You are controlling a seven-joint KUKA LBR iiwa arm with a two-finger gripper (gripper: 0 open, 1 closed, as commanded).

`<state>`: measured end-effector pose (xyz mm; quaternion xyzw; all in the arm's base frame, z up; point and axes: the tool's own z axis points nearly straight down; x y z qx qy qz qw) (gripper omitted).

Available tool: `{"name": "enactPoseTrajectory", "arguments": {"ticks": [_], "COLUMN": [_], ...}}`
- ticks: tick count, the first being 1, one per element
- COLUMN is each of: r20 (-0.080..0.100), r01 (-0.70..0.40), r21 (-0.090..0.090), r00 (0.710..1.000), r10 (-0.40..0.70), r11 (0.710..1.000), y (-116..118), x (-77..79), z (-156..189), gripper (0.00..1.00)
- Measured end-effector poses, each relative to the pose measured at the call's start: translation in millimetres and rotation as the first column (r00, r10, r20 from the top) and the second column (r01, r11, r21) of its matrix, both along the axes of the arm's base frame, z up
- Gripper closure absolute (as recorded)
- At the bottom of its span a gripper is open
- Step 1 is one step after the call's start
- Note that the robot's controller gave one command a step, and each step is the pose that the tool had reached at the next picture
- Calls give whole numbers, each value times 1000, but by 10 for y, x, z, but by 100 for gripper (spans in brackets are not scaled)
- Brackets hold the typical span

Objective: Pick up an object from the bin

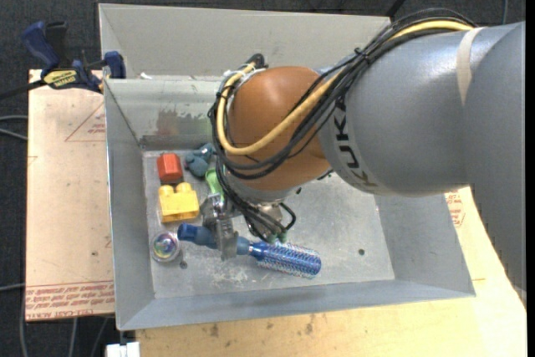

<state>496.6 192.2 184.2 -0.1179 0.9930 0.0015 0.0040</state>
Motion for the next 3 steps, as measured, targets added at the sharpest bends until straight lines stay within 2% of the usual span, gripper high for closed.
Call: {"name": "enactPoseTrajectory", "arguments": {"ticks": [1,2,3], "r20": [-2,-10,-6], "r01": [-339,-851,-983], "r21": [-3,0,-1], "r00": [941,526,-184], "r10": [339,851,983], "r11": [941,526,-185], "y": [-4,-354,-971], "x": [-14,-135,-120], "z": [586,0,-203], "gripper": [100,100,100]}}
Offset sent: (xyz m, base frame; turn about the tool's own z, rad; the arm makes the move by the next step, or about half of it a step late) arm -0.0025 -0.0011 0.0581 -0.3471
